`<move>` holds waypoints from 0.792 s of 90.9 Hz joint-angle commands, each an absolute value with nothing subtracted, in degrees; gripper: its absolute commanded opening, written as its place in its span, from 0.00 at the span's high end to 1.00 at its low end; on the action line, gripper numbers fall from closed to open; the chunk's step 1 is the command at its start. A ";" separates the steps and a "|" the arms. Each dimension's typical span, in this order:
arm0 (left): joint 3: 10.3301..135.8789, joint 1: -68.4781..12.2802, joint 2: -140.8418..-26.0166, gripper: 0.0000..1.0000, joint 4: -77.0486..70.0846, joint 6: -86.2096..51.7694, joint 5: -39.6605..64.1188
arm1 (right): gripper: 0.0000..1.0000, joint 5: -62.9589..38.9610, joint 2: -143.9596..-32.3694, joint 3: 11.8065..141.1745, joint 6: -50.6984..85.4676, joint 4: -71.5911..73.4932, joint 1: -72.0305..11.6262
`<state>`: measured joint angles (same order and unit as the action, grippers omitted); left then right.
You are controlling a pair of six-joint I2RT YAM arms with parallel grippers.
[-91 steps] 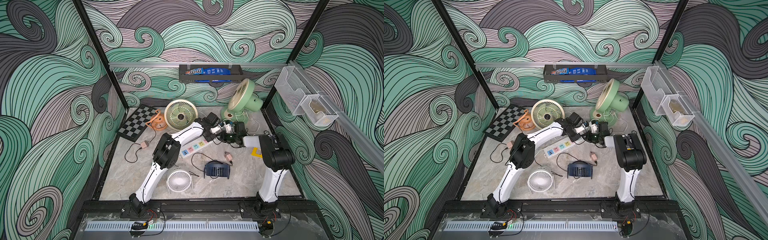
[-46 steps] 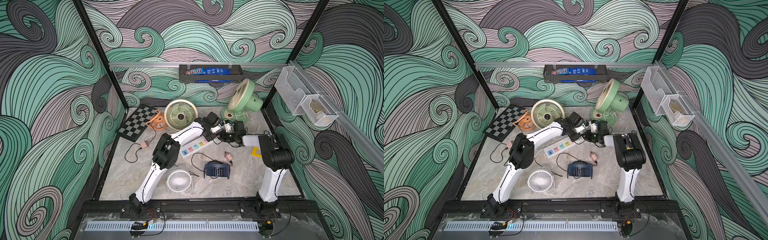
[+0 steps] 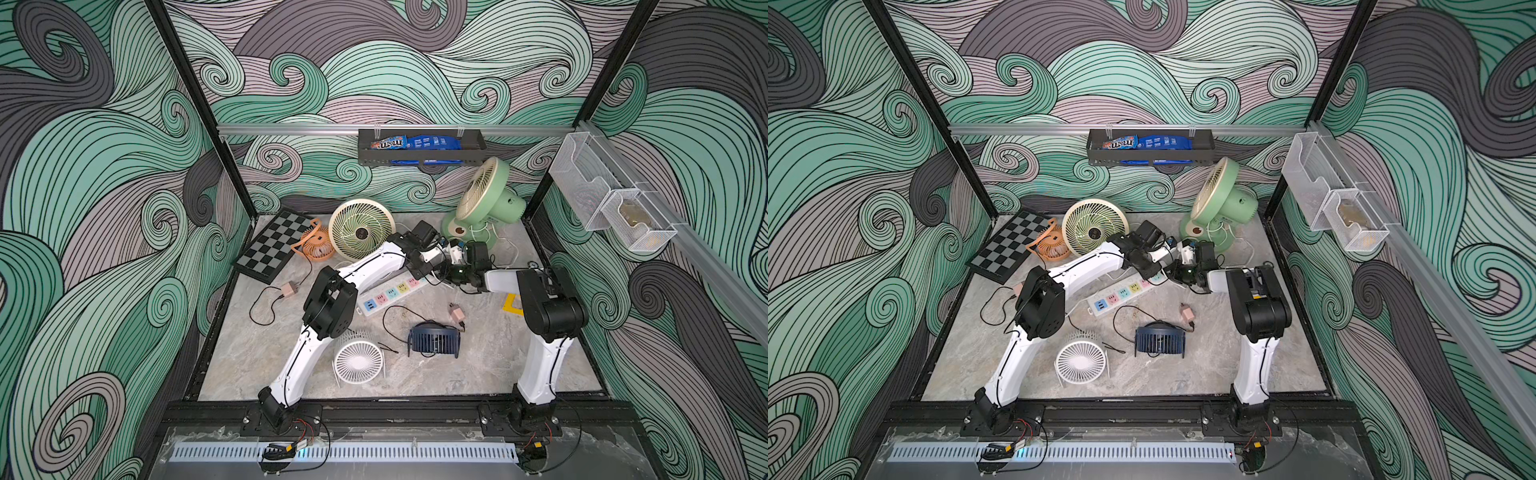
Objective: Unplug the desk fan from the power strip
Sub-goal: Remove the plug from the socket, then place the plug at the center of the board.
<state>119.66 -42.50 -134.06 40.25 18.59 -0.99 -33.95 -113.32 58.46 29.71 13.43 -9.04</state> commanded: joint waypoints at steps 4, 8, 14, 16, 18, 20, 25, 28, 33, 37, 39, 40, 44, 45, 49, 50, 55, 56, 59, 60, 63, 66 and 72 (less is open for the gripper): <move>121.18 -42.59 -132.96 1.00 41.45 17.84 0.99 | 0.97 -31.81 -113.72 58.90 29.30 7.50 -9.22; 121.13 -42.62 -132.75 1.00 41.32 17.72 1.45 | 0.97 -32.51 -113.07 59.34 29.52 7.48 -9.16; 121.27 -42.63 -132.34 1.00 40.87 17.53 2.11 | 0.97 -33.50 -111.69 60.29 29.77 7.28 -9.01; 121.29 -42.65 -132.14 1.00 40.78 17.46 2.33 | 0.97 -33.80 -110.89 60.64 29.83 7.12 -8.98; 121.29 -42.63 -132.07 1.00 40.67 17.42 2.58 | 0.96 -34.14 -110.30 61.00 29.78 7.03 -8.95; 121.40 -42.63 -131.98 1.00 40.60 17.36 2.84 | 0.96 -34.42 -109.64 61.33 29.86 6.83 -8.72; 121.98 -42.65 -131.94 1.00 40.61 17.23 3.48 | 0.96 -35.19 -107.71 62.34 30.01 6.19 -8.20; 122.35 -42.63 -132.05 1.00 40.73 17.15 4.04 | 0.96 -35.50 -106.25 62.67 30.10 6.00 -7.74; 123.52 -42.63 -132.28 1.00 40.95 17.04 4.81 | 0.95 -35.68 -103.63 63.05 30.21 5.85 -6.90; 124.88 -42.64 -132.87 1.00 41.38 16.65 5.31 | 0.95 -35.49 -101.62 63.10 30.29 5.73 -5.70; 125.70 -42.63 -133.17 1.00 41.77 16.47 5.57 | 0.95 -35.37 -100.40 63.04 30.31 5.58 -5.01; 126.26 -42.63 -133.43 1.00 42.02 16.36 5.68 | 0.94 -35.31 -99.86 63.03 30.32 5.47 -4.70; 128.53 -42.71 -134.42 1.00 43.09 15.91 6.41 | 0.93 -34.96 -97.92 62.73 30.34 5.09 -3.37; 129.09 -42.71 -134.67 1.00 43.30 15.82 6.54 | 0.93 -34.84 -97.30 62.70 30.33 4.96 -2.96; 131.77 -42.84 -135.82 1.00 44.54 15.39 7.17 | 0.93 -34.33 -95.32 62.40 30.21 4.39 -1.56; 132.15 -42.87 -136.16 1.00 44.81 15.30 7.27 | 0.92 -34.13 -94.90 62.31 30.09 4.17 -1.22; 135.73 -43.24 -137.67 1.00 46.23 15.09 7.67 | 0.92 -33.08 -92.43 61.83 29.64 3.13 0.13; 136.11 -43.29 -138.09 1.00 46.36 15.06 7.70 | 0.92 -32.84 -92.05 61.68 29.54 3.02 0.37; 138.17 -43.54 -139.03 1.00 46.90 15.04 7.81 | 0.92 -32.22 -90.62 61.30 29.28 2.48 1.20; 138.78 -43.66 -139.35 1.00 47.05 15.04 7.81 | 0.92 -32.06 -90.00 61.15 29.19 2.38 1.35; 140.37 -43.94 -140.39 1.00 47.48 14.96 7.94 | 0.92 -31.67 -88.56 60.69 28.98 2.04 1.95; 142.01 -44.21 -141.38 1.00 47.86 14.96 8.06 | 0.92 -31.22 -87.11 60.20 28.86 1.74 2.62; 144.40 -44.82 -143.14 1.00 48.24 14.72 8.32 | 0.92 -30.67 -84.52 59.06 28.59 1.03 3.51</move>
<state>140.33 -43.33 -138.56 44.38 15.84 6.07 -32.34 -88.14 61.01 29.76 4.03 2.81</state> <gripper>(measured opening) 0.150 0.084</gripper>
